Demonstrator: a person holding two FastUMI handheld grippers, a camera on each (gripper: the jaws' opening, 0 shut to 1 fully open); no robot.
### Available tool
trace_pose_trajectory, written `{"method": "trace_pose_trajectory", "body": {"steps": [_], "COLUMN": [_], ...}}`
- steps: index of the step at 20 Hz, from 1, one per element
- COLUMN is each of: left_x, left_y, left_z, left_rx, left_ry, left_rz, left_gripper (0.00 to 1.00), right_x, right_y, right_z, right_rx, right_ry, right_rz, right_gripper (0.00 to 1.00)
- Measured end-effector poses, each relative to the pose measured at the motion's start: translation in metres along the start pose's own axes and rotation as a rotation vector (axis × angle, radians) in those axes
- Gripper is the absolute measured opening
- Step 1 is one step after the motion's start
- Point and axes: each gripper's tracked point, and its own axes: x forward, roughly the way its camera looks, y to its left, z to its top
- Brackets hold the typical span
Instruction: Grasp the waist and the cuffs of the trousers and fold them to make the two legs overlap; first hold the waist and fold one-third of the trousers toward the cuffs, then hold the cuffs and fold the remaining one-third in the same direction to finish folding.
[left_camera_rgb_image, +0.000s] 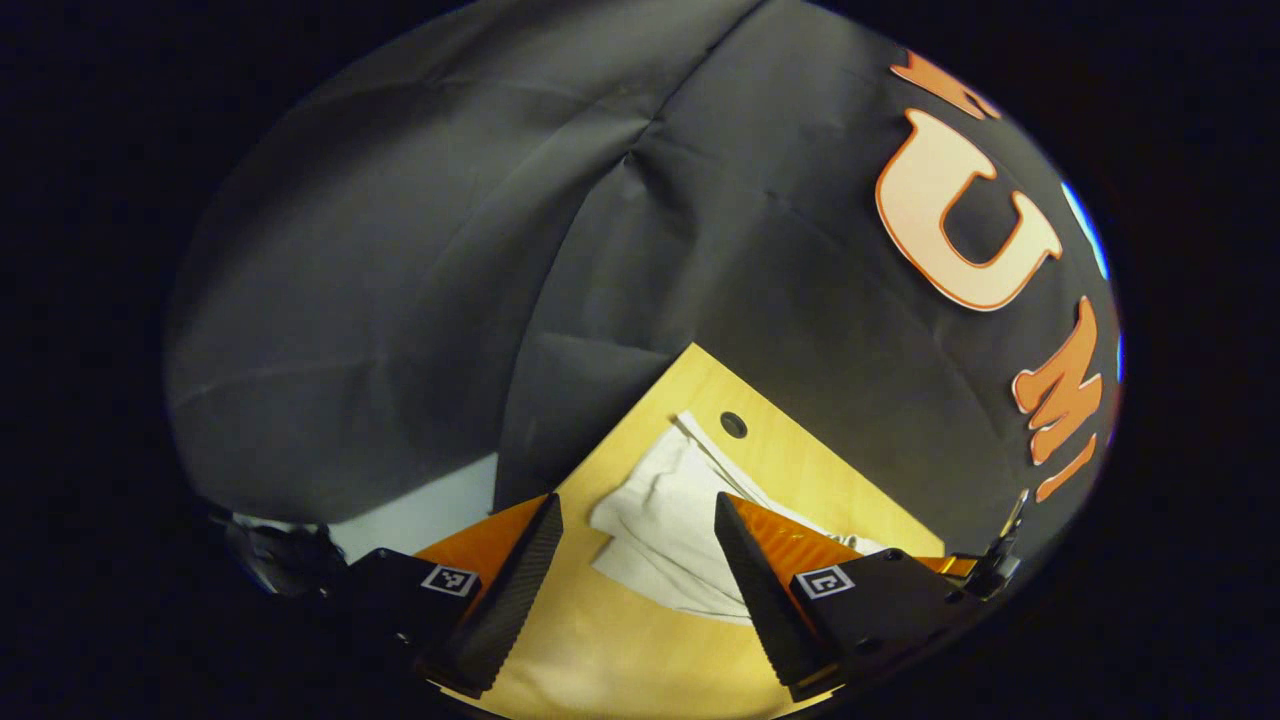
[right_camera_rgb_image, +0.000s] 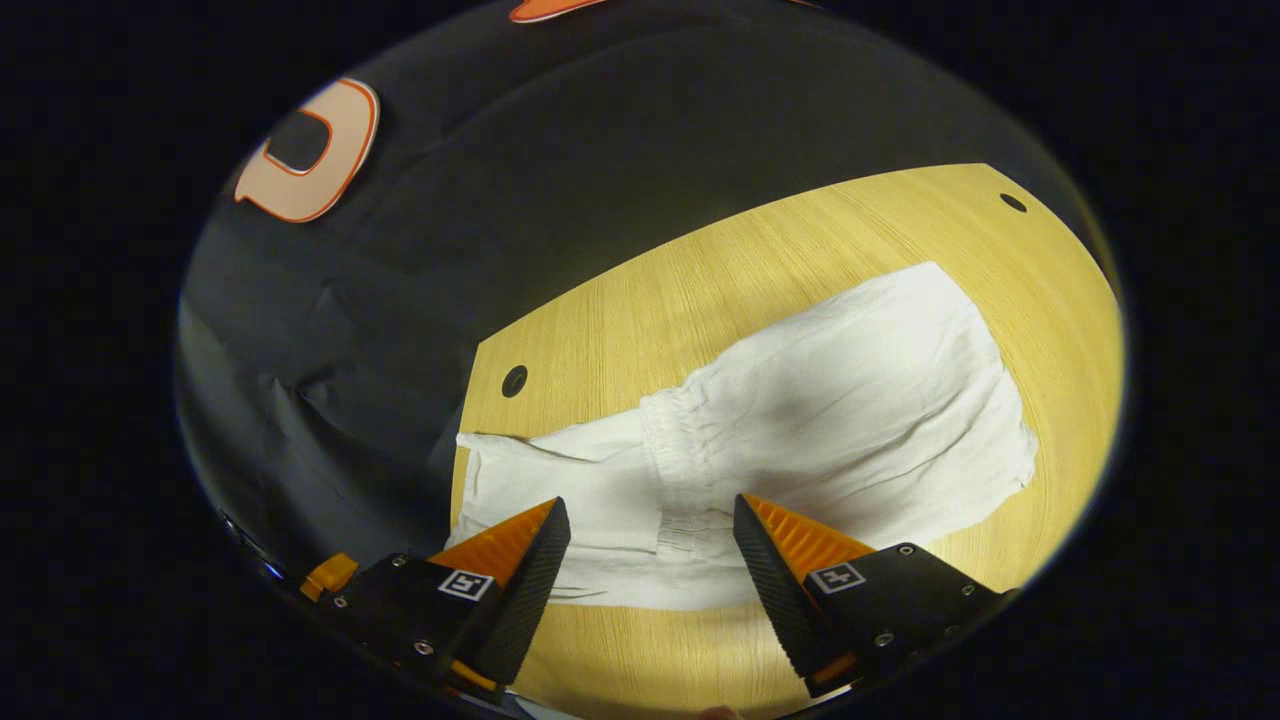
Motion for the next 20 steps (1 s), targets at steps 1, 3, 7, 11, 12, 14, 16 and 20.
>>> {"method": "trace_pose_trajectory", "body": {"steps": [1,3,7,11,12,14,16,20], "left_x": [-0.001,0.007,0.031,0.043,0.048,0.055,0.065,0.086], "left_y": [0.001,-0.002,-0.011,-0.012,-0.010,-0.009,-0.007,-0.008], "left_z": [-0.006,-0.024,-0.062,-0.093,-0.097,-0.107,-0.110,-0.113], "left_rx": [-0.038,-0.104,-0.242,-0.390,-0.422,-0.462,-0.483,-0.520], "left_ry": [0.021,0.066,0.148,0.234,0.245,0.263,0.275,0.270], "left_rz": [0.002,0.002,-0.019,-0.047,-0.046,-0.038,-0.031,-0.030], "left_gripper": [0.99,1.00,1.00,1.00,0.99,0.99,0.99,0.99], "right_x": [-0.003,-0.009,-0.019,-0.029,-0.031,-0.035,-0.037,-0.044], "right_y": [-0.006,-0.016,-0.033,-0.055,-0.062,-0.075,-0.087,-0.105], "right_z": [0.001,0.001,0.000,0.000,0.002,0.003,0.005,0.010], "right_rx": [0.009,0.025,0.065,0.107,0.123,0.145,0.156,0.198], "right_ry": [-0.002,-0.006,-0.009,-0.014,-0.016,-0.020,-0.025,-0.037], "right_rz": [-0.005,-0.011,-0.010,-0.019,-0.023,-0.037,-0.052,-0.074], "right_gripper": [0.98,0.98,0.99,0.99,0.99,0.99,0.99,0.99]}}
